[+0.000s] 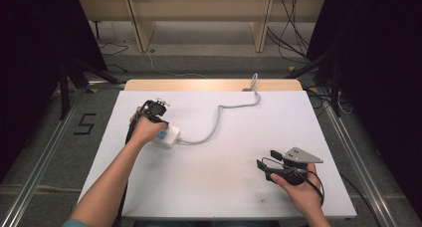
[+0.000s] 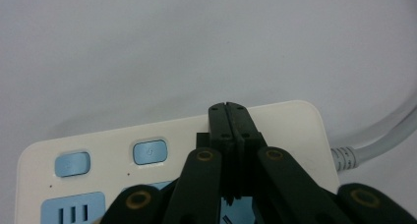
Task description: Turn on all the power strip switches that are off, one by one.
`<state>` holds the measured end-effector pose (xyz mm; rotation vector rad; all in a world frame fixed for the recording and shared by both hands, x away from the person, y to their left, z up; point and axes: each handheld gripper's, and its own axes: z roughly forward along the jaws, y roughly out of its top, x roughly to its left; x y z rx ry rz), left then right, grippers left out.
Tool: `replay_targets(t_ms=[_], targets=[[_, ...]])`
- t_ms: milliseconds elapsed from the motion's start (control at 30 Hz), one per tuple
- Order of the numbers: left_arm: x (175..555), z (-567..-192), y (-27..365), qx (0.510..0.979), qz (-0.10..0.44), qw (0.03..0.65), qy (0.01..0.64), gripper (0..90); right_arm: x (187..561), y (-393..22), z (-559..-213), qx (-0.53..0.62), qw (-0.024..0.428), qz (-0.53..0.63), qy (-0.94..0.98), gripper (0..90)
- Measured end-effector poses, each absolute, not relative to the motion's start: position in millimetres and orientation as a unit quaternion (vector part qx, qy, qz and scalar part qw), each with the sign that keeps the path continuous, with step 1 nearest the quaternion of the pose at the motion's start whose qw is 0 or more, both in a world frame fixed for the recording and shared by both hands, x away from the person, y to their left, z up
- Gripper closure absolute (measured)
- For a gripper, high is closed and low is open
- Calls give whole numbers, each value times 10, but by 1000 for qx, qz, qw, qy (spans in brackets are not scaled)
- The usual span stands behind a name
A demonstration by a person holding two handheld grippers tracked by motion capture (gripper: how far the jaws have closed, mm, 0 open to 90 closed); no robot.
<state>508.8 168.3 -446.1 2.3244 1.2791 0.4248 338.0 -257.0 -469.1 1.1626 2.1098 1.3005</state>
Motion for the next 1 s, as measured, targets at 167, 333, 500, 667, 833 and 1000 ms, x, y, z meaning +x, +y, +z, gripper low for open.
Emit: replay_targets(t_ms=[167, 333, 500, 667, 833, 1000], targets=[[5071, -4462, 1661, 845, 164, 221, 459, 899, 3377, -2574, -4684, 414, 203, 467, 754, 345], [5068, -4458, 1701, 842, 165, 229, 460, 898, 3379, -2593, -4684, 419, 202, 467, 752, 346], [5074, -4427, 1785, 837, 165, 234, 466, 897, 3383, -2597, -4686, 420, 202, 467, 752, 346], [5057, -4373, 1816, 837, 168, 239, 462, 897, 3380, -2589, -4686, 418, 203, 466, 753, 346], [5064, -4355, 1843, 834, 168, 241, 466, 897, 3376, -2585, -4684, 418, 202, 465, 754, 346], [5086, -4320, 1872, 835, 172, 238, 465, 897, 3382, -2588, -4691, 417, 202, 465, 754, 346]])
